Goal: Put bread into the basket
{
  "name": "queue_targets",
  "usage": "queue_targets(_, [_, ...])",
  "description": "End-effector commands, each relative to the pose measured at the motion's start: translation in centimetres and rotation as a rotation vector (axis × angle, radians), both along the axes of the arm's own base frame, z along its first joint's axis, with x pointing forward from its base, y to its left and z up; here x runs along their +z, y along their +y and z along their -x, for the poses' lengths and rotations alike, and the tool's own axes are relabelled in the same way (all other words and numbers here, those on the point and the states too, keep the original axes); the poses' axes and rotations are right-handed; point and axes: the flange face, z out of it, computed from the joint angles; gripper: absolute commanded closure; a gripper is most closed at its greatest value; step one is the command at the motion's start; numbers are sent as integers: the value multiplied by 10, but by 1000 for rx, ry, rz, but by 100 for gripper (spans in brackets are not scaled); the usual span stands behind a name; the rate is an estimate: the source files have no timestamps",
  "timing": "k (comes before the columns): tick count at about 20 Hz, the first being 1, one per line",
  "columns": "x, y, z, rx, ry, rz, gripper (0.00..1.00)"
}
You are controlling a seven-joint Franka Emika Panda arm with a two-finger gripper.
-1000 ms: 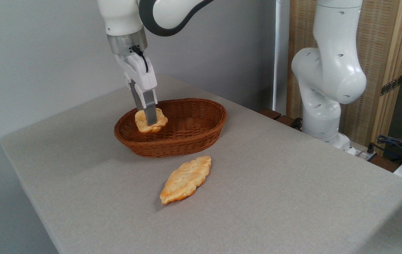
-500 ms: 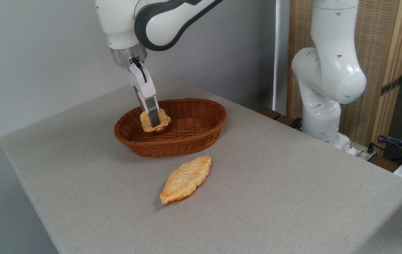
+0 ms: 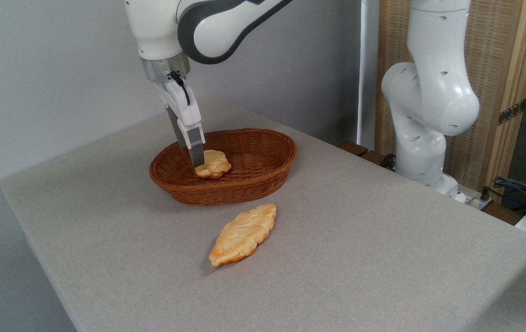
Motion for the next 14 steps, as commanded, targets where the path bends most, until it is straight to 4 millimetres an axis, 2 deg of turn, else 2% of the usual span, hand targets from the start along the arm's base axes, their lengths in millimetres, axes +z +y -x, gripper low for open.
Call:
queue_targets(1, [38,50,-19,90,-72,23,0])
queue_targets(3, [51,78,-33,114,-125,-35,0])
queue_targets(5, [51,106,-42,153,-124,-55,0])
queue_targets(12, [81,177,-56,78,-101,-114,0])
queue_targets(14, [86,188,-58,75,-110,-107,0])
